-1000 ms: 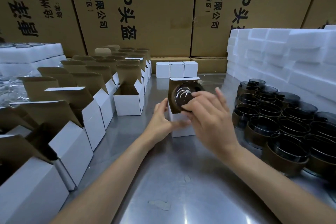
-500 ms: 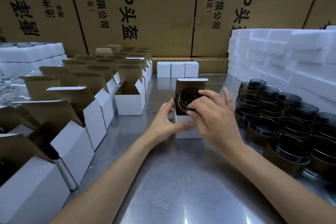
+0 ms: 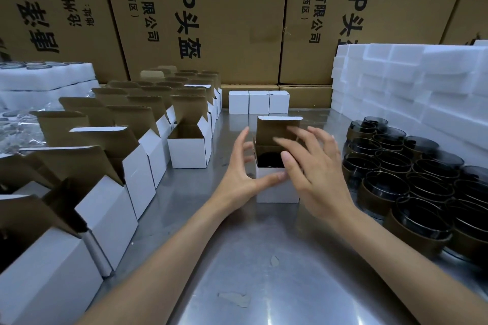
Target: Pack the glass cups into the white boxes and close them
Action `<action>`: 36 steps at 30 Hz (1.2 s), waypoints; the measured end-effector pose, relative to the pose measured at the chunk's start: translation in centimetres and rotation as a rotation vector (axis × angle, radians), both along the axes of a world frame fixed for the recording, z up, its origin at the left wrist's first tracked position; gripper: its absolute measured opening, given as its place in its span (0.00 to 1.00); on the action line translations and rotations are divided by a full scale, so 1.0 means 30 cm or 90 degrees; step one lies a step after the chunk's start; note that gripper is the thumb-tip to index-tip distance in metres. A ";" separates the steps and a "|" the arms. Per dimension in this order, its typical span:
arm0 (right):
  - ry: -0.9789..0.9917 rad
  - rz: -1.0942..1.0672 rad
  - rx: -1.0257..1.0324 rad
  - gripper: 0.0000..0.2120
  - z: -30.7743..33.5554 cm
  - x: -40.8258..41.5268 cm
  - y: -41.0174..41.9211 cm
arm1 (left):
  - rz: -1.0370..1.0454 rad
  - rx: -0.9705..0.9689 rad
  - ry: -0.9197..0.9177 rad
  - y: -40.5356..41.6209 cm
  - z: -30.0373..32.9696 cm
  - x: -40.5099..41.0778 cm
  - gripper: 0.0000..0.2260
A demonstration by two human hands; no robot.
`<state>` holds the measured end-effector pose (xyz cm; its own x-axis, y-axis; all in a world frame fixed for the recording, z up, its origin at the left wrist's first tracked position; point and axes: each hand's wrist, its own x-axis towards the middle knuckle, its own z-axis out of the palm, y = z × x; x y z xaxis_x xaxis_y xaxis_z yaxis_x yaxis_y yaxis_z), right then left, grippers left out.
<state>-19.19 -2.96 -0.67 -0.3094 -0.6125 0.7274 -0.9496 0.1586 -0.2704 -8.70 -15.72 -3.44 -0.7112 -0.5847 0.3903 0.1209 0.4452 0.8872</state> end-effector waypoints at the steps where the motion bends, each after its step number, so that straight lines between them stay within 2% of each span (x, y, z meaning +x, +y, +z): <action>1: -0.023 0.004 -0.001 0.23 0.003 -0.006 0.000 | 0.016 -0.013 0.013 0.005 0.002 0.001 0.47; 7: -0.094 0.055 0.030 0.24 0.010 -0.039 -0.001 | 0.042 -0.120 0.035 0.017 0.003 0.003 0.35; 11: -0.262 0.157 -0.015 0.23 0.018 -0.049 -0.001 | 0.031 -0.158 0.000 0.011 0.001 0.000 0.27; 15: -0.433 0.259 -0.067 0.23 0.012 -0.050 -0.004 | 0.010 -0.135 -0.026 0.001 -0.009 -0.002 0.23; 19: -0.357 0.260 -0.011 0.20 -0.009 -0.022 -0.016 | 0.008 -0.134 -0.017 0.010 -0.001 -0.005 0.22; 23: -0.337 0.215 0.005 0.15 -0.013 -0.023 -0.023 | -0.003 -0.045 0.027 0.023 0.018 -0.007 0.14; 27: -0.312 0.186 0.041 0.13 -0.018 -0.034 -0.026 | 0.082 -0.051 0.073 0.027 0.028 -0.010 0.07; 28: -0.300 0.181 0.042 0.13 -0.021 -0.034 -0.027 | 0.094 -0.033 0.092 0.031 0.032 -0.010 0.07; 31: -0.277 0.171 0.029 0.13 -0.029 -0.037 -0.033 | 0.096 0.016 0.134 0.036 0.037 -0.010 0.19; 33: -0.275 0.172 0.027 0.13 -0.036 -0.038 -0.037 | 0.084 0.001 0.125 0.039 0.046 -0.011 0.24; 36: -0.277 0.167 0.025 0.12 -0.048 -0.038 -0.037 | 0.077 -0.038 0.115 0.039 0.050 -0.017 0.18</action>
<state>-20.33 -4.07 -2.12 -0.4112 -0.7342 0.5403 -0.7590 -0.0525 -0.6490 -9.21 -14.54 -1.95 -0.5524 -0.6342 0.5410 0.2174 0.5169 0.8280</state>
